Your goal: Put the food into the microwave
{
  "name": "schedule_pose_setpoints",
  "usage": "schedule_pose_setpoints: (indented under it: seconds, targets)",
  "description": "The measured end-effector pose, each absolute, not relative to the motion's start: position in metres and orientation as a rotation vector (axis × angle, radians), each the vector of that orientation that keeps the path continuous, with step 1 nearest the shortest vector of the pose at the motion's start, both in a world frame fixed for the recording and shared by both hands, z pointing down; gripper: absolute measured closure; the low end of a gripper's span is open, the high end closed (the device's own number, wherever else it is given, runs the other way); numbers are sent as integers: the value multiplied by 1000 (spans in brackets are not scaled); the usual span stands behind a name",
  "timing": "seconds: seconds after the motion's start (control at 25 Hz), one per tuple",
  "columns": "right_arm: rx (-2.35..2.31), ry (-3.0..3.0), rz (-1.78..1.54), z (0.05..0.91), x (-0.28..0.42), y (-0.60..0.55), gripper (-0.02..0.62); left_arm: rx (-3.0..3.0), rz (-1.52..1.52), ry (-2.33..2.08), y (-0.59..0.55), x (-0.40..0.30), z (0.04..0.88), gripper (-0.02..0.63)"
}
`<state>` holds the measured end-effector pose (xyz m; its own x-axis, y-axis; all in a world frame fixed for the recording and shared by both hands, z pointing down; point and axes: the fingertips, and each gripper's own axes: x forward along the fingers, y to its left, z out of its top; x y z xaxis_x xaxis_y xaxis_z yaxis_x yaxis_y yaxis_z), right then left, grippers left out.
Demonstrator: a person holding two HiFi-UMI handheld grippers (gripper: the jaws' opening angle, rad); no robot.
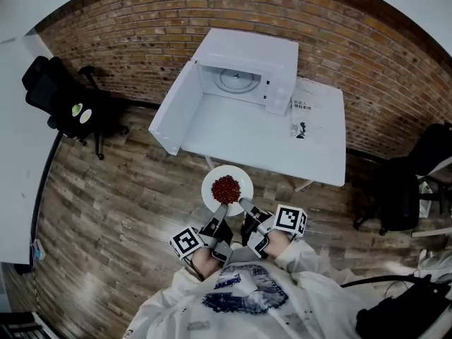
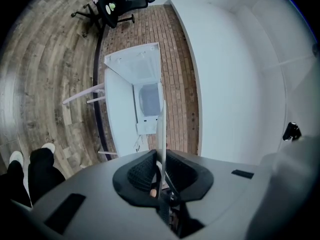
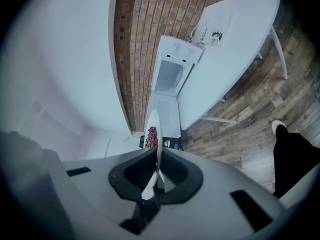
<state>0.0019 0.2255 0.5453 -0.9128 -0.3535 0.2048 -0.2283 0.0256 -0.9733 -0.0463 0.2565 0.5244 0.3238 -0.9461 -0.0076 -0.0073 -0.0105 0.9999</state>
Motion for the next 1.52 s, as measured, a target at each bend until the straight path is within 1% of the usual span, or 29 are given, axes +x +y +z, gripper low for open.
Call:
schedule_pose_setpoints:
  seconds: [0.44, 0.96, 1.28, 1.52]
  targets:
    - [-606, 2186, -2041, 555, -26, 163, 569, 1364, -936, -998, 196, -75, 533, 543]
    - [-608, 2116, -2065, 550, -60, 29, 569, 1348, -880, -998, 60, -108, 532, 543]
    - [-631, 2069, -2058, 553, -67, -55, 569, 1361, -838, -976, -27, -115, 531, 543]
    - [-661, 2041, -2053, 559, -67, -97, 569, 1362, -819, -961, -70, -117, 538, 543]
